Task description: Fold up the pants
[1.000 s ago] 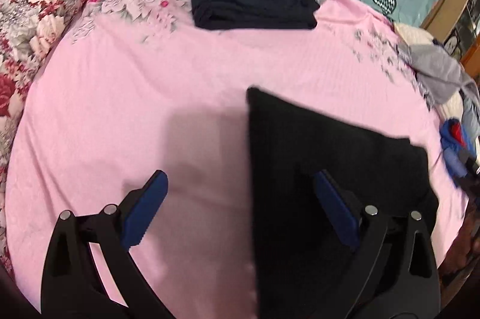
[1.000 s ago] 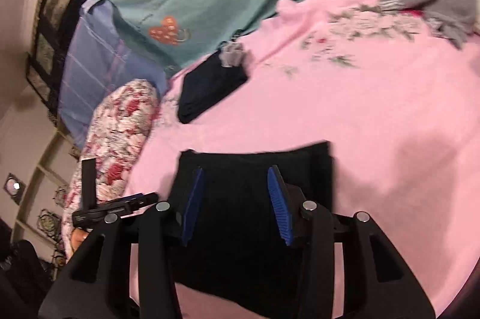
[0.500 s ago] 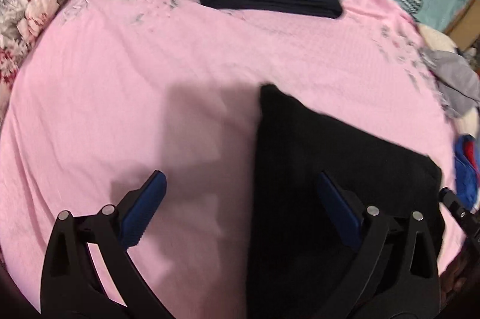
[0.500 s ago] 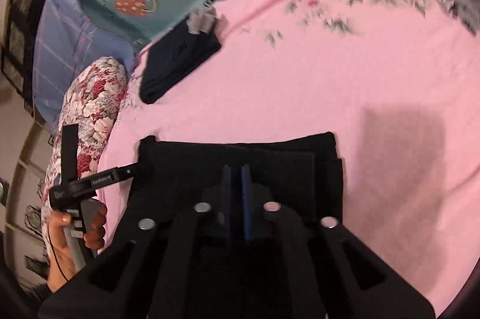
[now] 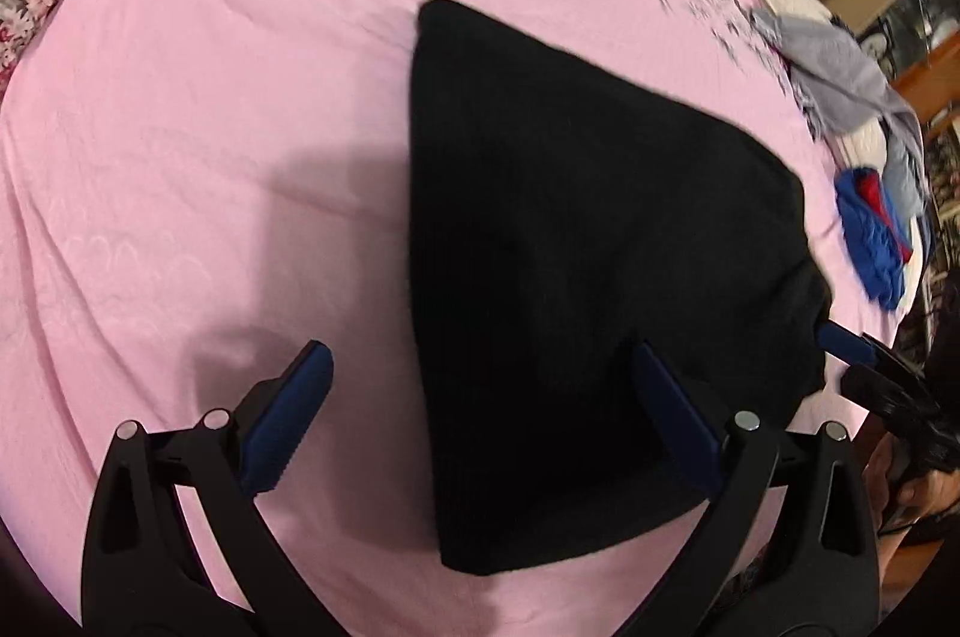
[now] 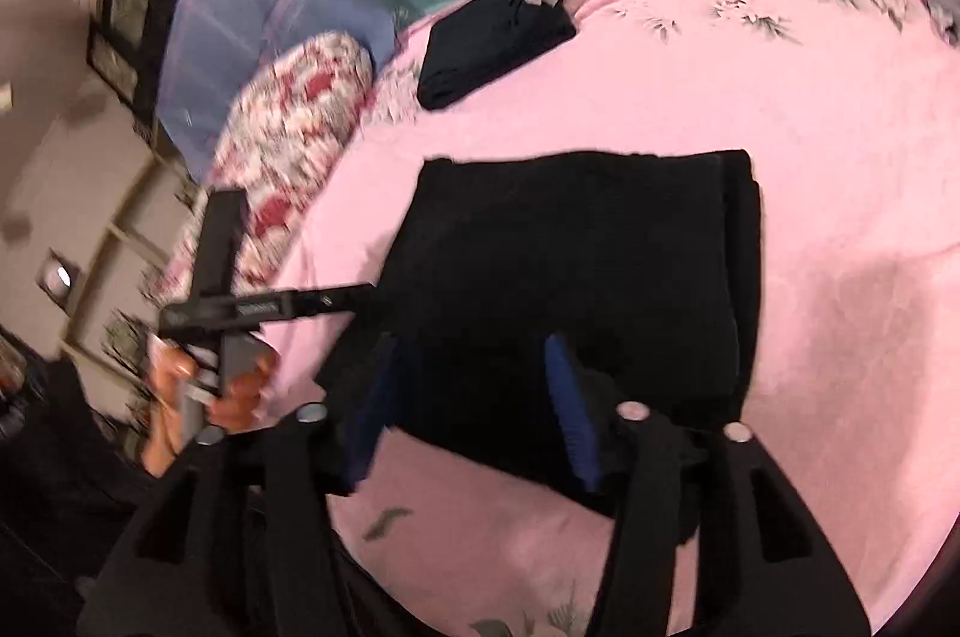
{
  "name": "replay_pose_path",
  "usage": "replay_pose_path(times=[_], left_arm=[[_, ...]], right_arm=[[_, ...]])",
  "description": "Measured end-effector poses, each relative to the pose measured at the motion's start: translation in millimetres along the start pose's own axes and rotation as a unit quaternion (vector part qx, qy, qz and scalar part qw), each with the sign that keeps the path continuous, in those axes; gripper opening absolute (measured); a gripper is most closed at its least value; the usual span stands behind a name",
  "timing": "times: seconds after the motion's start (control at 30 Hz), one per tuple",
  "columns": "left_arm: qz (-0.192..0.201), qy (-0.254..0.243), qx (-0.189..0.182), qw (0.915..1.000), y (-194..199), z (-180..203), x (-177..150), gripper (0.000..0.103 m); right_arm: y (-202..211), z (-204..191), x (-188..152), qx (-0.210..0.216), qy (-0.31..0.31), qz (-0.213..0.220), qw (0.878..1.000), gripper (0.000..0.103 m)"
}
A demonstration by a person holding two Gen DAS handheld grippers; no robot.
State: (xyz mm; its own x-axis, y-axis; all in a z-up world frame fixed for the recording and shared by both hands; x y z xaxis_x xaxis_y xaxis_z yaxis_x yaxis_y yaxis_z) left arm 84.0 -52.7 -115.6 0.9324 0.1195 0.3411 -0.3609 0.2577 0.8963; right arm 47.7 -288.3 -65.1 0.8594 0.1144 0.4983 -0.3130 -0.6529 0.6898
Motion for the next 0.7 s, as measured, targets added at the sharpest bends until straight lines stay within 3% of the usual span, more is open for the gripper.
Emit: replay_pose_path(times=[0.03,0.17,0.27,0.43,0.53,0.6,0.67,0.7], left_arm=[[-0.002,-0.007,0.004,1.0000,-3,1,-6,0.101],[-0.005,-0.020,0.011,0.9997,4,-1,-15,0.101],[-0.013,-0.012,0.003,0.9998,10,-7,-10,0.101],[0.016,0.003,0.003,0.9999,13,-6,5,0.101],[0.034,-0.013,0.008,0.9993,10,4,27,0.101],[0.063,-0.019,0.028,0.9975,10,7,48,0.101],[0.062,-0.005,0.028,0.9976,3,4,63,0.101],[0.053,0.002,0.019,0.9984,-3,5,67,0.101]], right_arm=[[-7,7,-8,-0.009,-0.009,-0.018,1.000,0.057],[6,14,-10,0.001,-0.023,0.000,1.000,0.057],[17,22,-3,-0.042,-0.034,0.029,0.998,0.059],[20,5,19,0.007,-0.051,0.103,0.993,0.059],[10,2,33,0.007,-0.061,0.120,0.991,0.059],[-2,7,49,-0.017,-0.068,0.130,0.989,0.061],[-9,18,61,-0.050,-0.068,0.135,0.987,0.063],[-13,21,64,-0.055,-0.075,0.134,0.987,0.071]])
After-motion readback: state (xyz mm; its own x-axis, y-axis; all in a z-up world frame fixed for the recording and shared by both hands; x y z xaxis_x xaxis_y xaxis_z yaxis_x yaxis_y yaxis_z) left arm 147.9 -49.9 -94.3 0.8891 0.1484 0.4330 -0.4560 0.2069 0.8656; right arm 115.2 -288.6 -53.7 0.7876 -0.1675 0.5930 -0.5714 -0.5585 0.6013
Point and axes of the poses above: each gripper's, at about its wrist camera, not at the fingertips, and y roughly against the way its jaws point, z to its right, x to its top, the point moved 6 cm from there along -y, roughly the way its jaws point, and after that the axes turned 1 degree about z, right-handed, at the moved point
